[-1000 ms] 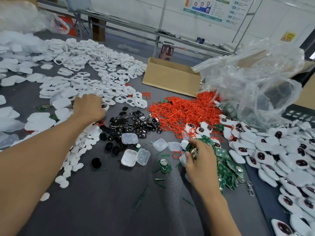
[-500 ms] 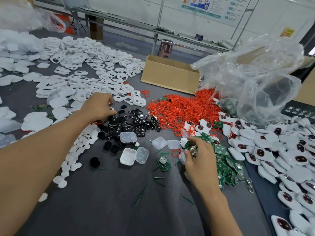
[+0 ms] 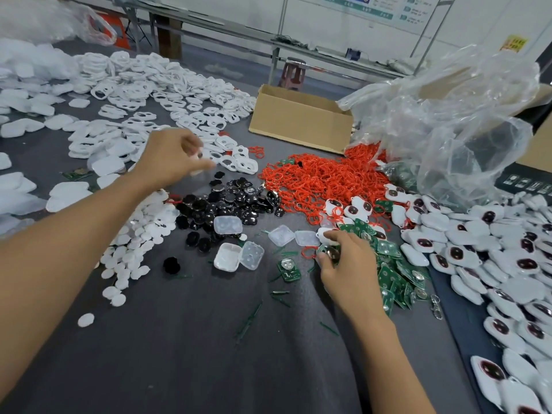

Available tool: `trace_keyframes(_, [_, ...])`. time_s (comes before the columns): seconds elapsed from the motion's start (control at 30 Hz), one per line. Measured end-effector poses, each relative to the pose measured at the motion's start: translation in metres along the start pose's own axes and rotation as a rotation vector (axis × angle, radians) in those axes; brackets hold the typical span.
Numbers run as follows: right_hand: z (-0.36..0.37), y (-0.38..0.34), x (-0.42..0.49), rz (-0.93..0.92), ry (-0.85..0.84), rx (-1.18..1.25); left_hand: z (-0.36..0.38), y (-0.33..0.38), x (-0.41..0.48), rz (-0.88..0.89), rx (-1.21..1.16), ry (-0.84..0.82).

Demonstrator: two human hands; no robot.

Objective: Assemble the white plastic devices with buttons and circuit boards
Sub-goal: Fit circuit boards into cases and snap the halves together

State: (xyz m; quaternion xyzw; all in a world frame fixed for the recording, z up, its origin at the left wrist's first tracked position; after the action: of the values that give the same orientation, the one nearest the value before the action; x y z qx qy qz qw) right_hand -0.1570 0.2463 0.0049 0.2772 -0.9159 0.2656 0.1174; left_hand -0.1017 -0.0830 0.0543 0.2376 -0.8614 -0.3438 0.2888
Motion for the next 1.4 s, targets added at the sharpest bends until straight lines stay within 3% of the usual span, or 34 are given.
trace_keyframes(0.07, [-0.003,-0.007,-0.001,-0.056,0.065,0.051,-0.006,0.025,-0.026,-0.159,-0.608,0.11])
trace_keyframes(0.13, [-0.007,-0.018,-0.004,-0.107,0.093,0.22,0.012,0.051,-0.067,-0.247,-1.134,0.065])
trace_keyframes(0.23, [-0.006,-0.039,-0.008,-0.092,-0.056,0.645,0.056,0.082,-0.131,-0.293,-1.324,-0.144])
trace_keyframes(0.33, [-0.007,-0.049,-0.011,-0.077,-0.104,0.83,0.088,0.089,-0.164,-0.425,-1.432,-0.233])
trace_keyframes(0.57, [-0.002,-0.044,-0.01,-0.03,0.004,0.784,0.104,0.078,-0.173,-0.543,-1.411,-0.248])
trace_keyframes(0.73, [-0.007,-0.041,-0.009,-0.062,0.152,0.703,0.106,0.079,-0.167,-0.399,-1.198,-0.367])
trace_keyframes(0.9, [-0.004,-0.034,-0.007,-0.024,0.158,0.677,0.1,0.066,-0.158,-0.441,-1.141,-0.233])
trace_keyframes(1.0, [-0.003,-0.022,-0.003,0.017,0.081,0.604,0.094,0.056,-0.153,-0.389,-1.02,-0.111])
trace_keyframes(1.17, [0.005,-0.026,-0.005,-0.12,-0.214,0.297,0.094,0.05,-0.151,-0.333,-0.955,-0.027])
trace_keyframes(1.4, [0.005,-0.031,-0.007,-0.14,-0.189,0.293,0.098,0.054,-0.152,-0.291,-0.9,-0.107])
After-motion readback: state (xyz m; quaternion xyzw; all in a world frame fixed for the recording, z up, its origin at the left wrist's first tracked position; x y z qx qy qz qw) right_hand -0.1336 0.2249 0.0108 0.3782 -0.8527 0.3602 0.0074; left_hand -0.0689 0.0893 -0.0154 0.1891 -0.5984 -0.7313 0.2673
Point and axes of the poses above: each hand's wrist, its own x-axis towards the middle knuckle, its own z-axis out of the palm, y = z × x, the point moved 4 cm from there along x, towards the middle knuckle, and after that the axes turned 1 degree about -x, right-handed, at the moved point
